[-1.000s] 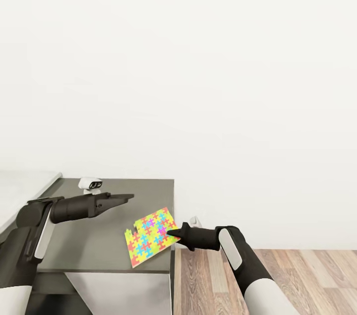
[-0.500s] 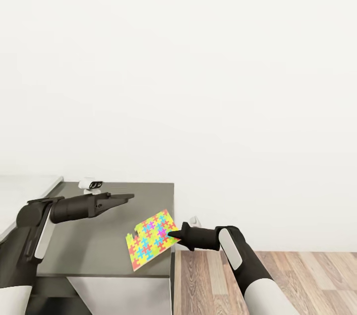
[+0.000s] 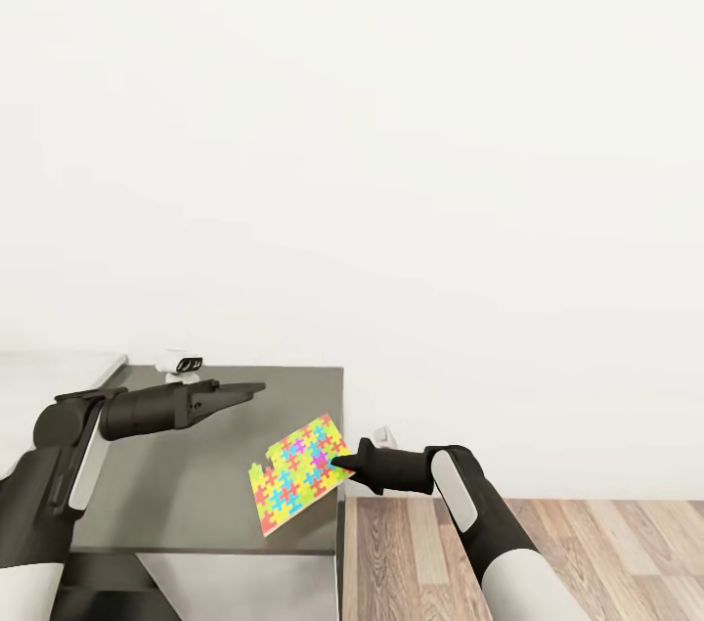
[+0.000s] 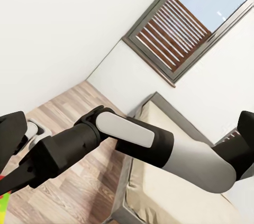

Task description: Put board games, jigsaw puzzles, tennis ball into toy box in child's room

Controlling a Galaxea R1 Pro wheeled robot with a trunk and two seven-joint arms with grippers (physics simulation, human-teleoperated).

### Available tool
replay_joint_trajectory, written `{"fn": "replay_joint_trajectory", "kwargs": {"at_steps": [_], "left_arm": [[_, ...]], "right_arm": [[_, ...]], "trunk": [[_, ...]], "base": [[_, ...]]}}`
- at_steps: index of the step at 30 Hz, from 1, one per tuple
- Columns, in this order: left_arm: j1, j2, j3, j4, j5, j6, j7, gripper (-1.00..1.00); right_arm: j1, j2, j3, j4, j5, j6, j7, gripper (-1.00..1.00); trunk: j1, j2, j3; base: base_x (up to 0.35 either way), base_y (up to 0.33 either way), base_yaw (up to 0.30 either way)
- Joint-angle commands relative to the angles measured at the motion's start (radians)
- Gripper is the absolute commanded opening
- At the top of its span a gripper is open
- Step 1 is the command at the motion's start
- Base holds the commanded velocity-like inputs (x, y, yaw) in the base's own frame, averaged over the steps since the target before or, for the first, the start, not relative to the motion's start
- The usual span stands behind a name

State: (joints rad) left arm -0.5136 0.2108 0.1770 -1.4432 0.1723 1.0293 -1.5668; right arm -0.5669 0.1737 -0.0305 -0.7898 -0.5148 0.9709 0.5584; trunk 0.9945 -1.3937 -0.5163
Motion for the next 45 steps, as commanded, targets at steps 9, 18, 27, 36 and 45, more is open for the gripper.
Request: {"fn": "replay_joint_trajectory", "kwargs": {"at_steps": [9, 18, 27, 36, 45], "left_arm": [[-0.003, -0.001, -0.003, 0.000, -0.002, 0.015, -0.004, 1.00], [-0.006, 0.000, -0.007, 0.001, -0.003, 0.017, -0.004, 1.00], [-0.006, 0.002, -0.008, 0.001, -0.004, 0.017, -0.004, 1.00], [-0.006, 0.001, -0.010, 0.001, -0.005, 0.017, -0.004, 1.00], [-0.006, 0.002, -0.008, 0.003, -0.007, 0.017, -0.004, 1.00]], "right_arm": [[-0.001, 0.001, -0.009, 0.000, 0.004, 0.006, 0.006, -1.00], [-0.001, 0.001, -0.072, -0.004, 0.008, 0.004, 0.005, -1.00], [0.002, 0.000, -0.207, -0.002, 0.004, -0.008, 0.009, -1.00], [0.011, -0.006, -0.321, -0.002, 0.005, -0.020, 0.050, -1.00], [0.012, -0.006, -0.496, 0.000, 0.004, -0.021, 0.061, -1.00]], "trunk": [[-0.035, 0.063, 0.027], [-0.069, 0.126, 0.055], [-0.104, 0.189, 0.084], [-0.138, 0.252, 0.112], [-0.173, 0.315, 0.140]], "base": [[0.000, 0.000, 0.000], [-0.117, 0.000, 0.000], [-0.048, 0.000, 0.000], [-0.001, 0.000, 0.000], [0.000, 0.000, 0.000]]}}
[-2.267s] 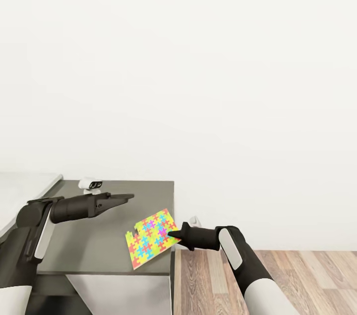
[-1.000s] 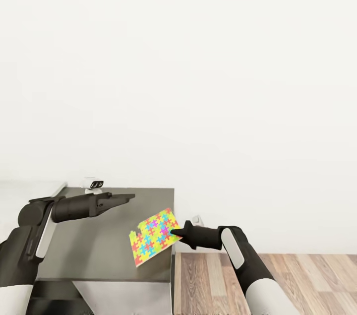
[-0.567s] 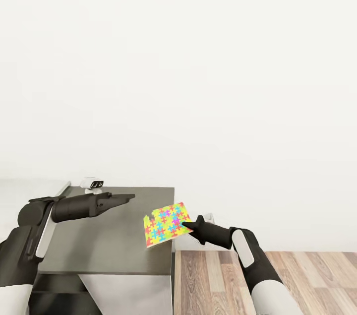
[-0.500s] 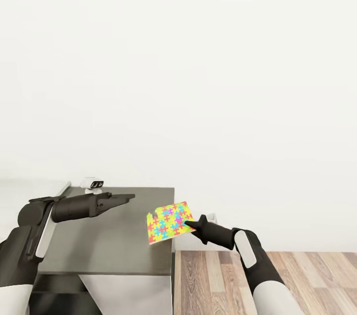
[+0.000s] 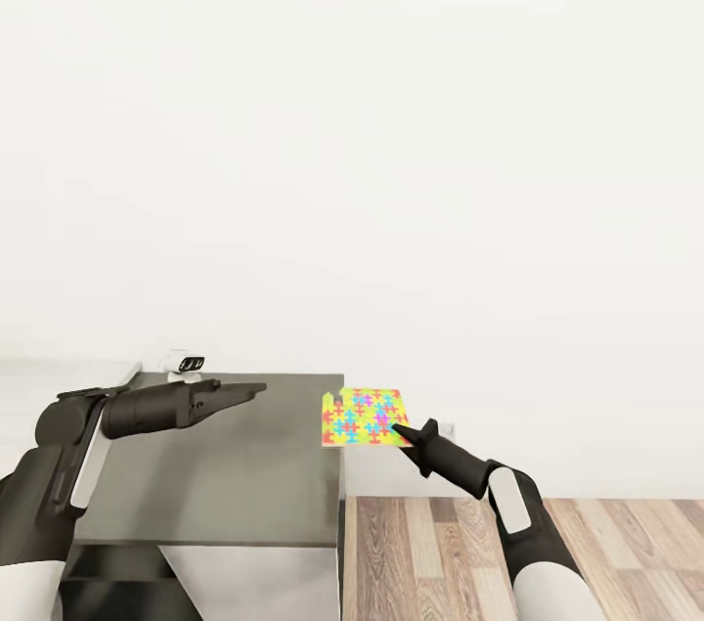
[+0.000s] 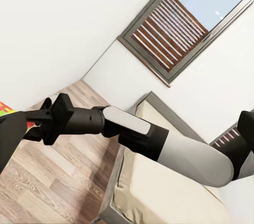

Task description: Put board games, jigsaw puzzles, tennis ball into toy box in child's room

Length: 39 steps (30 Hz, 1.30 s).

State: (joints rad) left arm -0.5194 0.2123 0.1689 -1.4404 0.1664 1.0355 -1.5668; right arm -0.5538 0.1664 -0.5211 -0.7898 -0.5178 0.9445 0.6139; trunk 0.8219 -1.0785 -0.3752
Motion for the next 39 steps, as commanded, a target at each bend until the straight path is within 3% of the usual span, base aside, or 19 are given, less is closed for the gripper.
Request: {"fn": "replay_joint_trajectory", "kwargs": {"at_steps": [1, 13, 16, 18, 21, 24, 25, 29, 39], "left_arm": [[-0.001, 0.000, 0.000, 0.000, -0.001, 0.011, -0.004, 1.00], [-0.001, -0.001, -0.020, 0.001, -0.005, 0.011, -0.004, 1.00], [-0.001, -0.001, -0.022, 0.001, -0.005, 0.011, -0.004, 1.00], [-0.001, -0.001, -0.023, 0.001, -0.005, 0.011, -0.004, 1.00], [-0.001, -0.001, -0.023, 0.001, -0.005, 0.011, -0.004, 1.00], [-0.001, -0.001, -0.023, 0.002, -0.005, 0.011, -0.004, 1.00], [-0.001, 0.000, -0.023, 0.002, -0.005, 0.011, -0.004, 1.00], [-0.001, 0.000, -0.023, 0.002, -0.005, 0.011, -0.004, 1.00], [-0.001, 0.000, -0.023, 0.002, -0.004, 0.011, -0.004, 1.00]], "right_arm": [[0.000, 0.001, -0.012, 0.000, 0.007, 0.005, 0.007, -1.00], [0.006, 0.001, -0.028, 0.000, 0.007, -0.022, 0.011, -1.00], [0.006, 0.001, -0.052, 0.000, 0.008, -0.036, 0.011, -1.00], [0.006, 0.002, -0.077, 0.001, 0.008, -0.085, 0.005, -1.00], [0.006, 0.000, -0.086, 0.001, 0.015, -0.115, 0.000, -1.00], [0.006, -0.015, -0.087, 0.000, 0.020, -0.120, -0.004, -1.00], [0.006, -0.036, -0.084, 0.000, 0.020, -0.118, -0.005, -1.00], [0.005, -0.068, -0.081, 0.001, 0.021, -0.114, -0.008, -1.00], [0.006, -0.076, -0.080, 0.000, 0.022, -0.119, -0.008, -1.00]], "trunk": [[-0.004, 0.006, 0.002], [-0.050, 0.090, 0.040], [-0.061, 0.111, 0.049], [-0.069, 0.125, 0.055], [-0.081, 0.146, 0.065], [-0.092, 0.167, 0.074], [-0.096, 0.174, 0.077], [-0.111, 0.202, 0.090], [-0.150, 0.272, 0.121]], "base": [[0.000, 0.000, 0.000], [0.000, 0.000, 0.000], [0.000, 0.000, 0.000], [0.000, 0.000, 0.000], [0.000, 0.000, 0.000], [0.000, 0.000, 0.000], [0.000, 0.000, 0.000], [0.000, 0.000, 0.000], [0.000, 0.000, 0.000]]}}
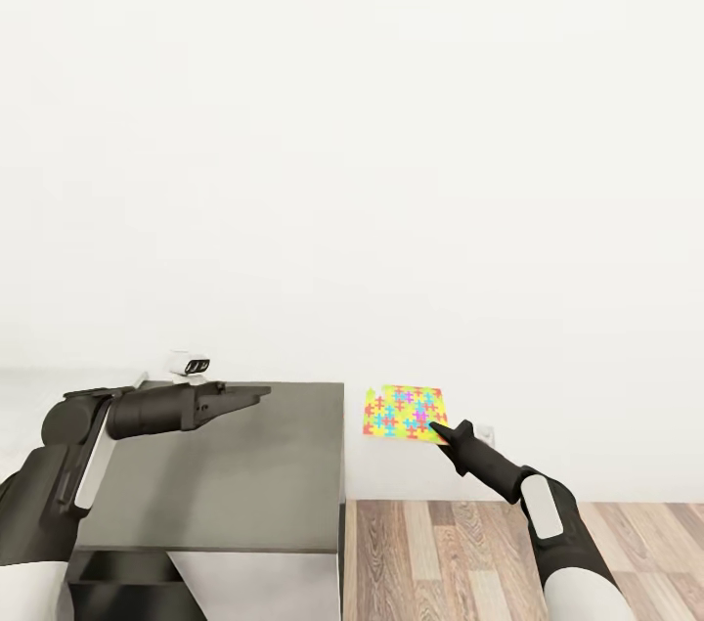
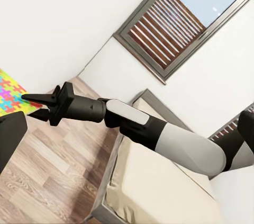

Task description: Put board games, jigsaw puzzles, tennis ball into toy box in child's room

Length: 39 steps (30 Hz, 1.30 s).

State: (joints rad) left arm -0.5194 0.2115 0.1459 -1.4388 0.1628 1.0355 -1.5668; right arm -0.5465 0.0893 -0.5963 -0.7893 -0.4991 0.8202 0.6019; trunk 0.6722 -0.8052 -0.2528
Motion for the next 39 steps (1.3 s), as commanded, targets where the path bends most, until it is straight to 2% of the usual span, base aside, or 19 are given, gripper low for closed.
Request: {"fn": "replay_joint_trajectory", "kwargs": {"at_steps": [1, 31, 39], "left_arm": [[-0.001, 0.000, 0.000, 0.000, -0.001, 0.011, -0.004, 1.00], [-0.001, 0.000, -0.003, 0.000, -0.002, 0.011, -0.004, 1.00], [-0.001, 0.000, -0.001, 0.000, -0.004, 0.011, -0.004, 1.00]], "right_arm": [[-0.001, 0.001, -0.006, -0.001, 0.004, 0.005, 0.005, -1.00], [0.001, 0.000, -0.008, -0.001, 0.004, -0.001, 0.016, -1.00], [0.002, 0.000, -0.009, -0.001, 0.003, -0.002, 0.017, -1.00]], "trunk": [[-0.004, 0.006, 0.002], [-0.119, 0.216, 0.096], [-0.149, 0.272, 0.121]], "base": [[0.000, 0.000, 0.000], [0.000, 0.000, 0.000], [-0.191, 0.000, 0.000]]}}
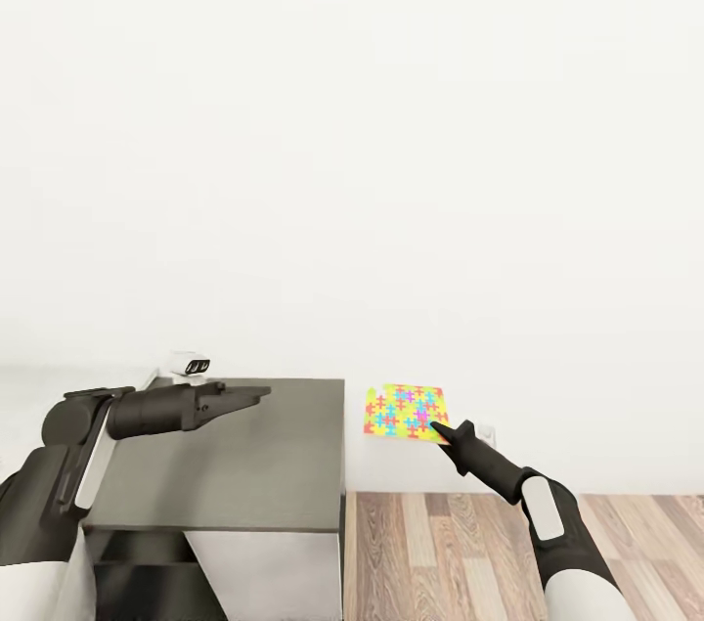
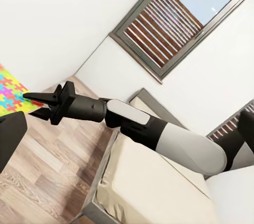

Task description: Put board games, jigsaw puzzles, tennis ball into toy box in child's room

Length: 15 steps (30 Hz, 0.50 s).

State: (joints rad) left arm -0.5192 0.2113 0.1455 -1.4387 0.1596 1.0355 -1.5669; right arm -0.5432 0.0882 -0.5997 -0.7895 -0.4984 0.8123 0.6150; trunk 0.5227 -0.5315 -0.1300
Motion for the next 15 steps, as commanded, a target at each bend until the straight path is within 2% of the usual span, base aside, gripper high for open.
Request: {"fn": "replay_joint_trajectory", "kwargs": {"at_steps": [1, 15], "left_arm": [[-0.001, 0.001, 0.001, 0.000, -0.004, 0.011, -0.004, 1.00], [-0.001, -0.002, -0.003, 0.000, -0.005, 0.011, -0.004, 1.00]], "right_arm": [[-0.001, 0.002, -0.005, -0.001, 0.003, 0.006, 0.004, -1.00], [0.009, -0.001, -0.008, -0.004, -0.005, 0.007, 0.034, -1.00]], "trunk": [[-0.004, 0.006, 0.001], [-0.057, 0.104, 0.057]], "base": [[-0.065, 0.000, 0.000], [-0.009, 0.000, 0.000]]}}
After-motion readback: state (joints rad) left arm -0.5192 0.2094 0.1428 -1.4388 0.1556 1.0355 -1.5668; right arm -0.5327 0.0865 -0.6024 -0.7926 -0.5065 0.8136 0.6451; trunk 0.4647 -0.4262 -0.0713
